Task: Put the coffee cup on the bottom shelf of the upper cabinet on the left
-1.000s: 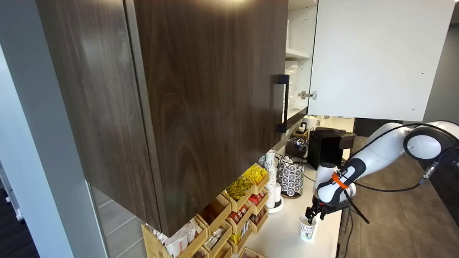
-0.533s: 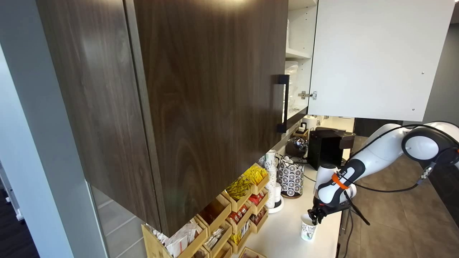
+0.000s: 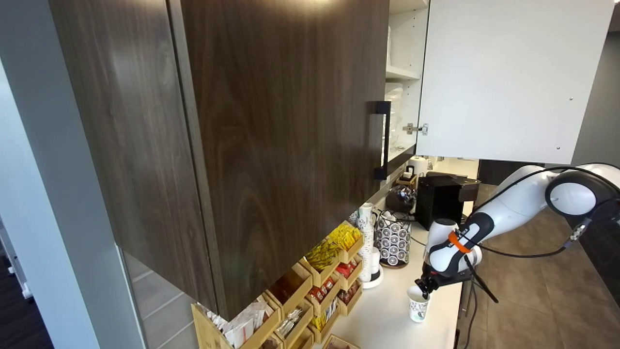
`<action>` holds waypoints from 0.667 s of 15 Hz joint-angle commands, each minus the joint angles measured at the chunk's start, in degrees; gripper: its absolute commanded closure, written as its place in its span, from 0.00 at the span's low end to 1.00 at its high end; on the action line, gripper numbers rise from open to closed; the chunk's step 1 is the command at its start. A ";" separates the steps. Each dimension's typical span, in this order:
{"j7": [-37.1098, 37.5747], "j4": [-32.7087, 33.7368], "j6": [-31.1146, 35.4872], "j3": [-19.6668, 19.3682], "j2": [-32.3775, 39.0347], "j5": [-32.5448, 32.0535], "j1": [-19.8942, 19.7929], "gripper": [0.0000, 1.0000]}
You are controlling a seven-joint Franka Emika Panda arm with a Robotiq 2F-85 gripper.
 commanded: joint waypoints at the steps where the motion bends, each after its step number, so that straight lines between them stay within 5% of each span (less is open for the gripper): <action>1: -0.37 -2.64 -0.39 -0.45 -6.19 0.80 -0.68 0.99; 6: -1.19 -3.75 -5.79 -0.96 -17.99 0.95 -1.82 0.99; 10: 0.01 -1.47 -17.07 -1.86 -28.13 -0.86 -2.00 0.99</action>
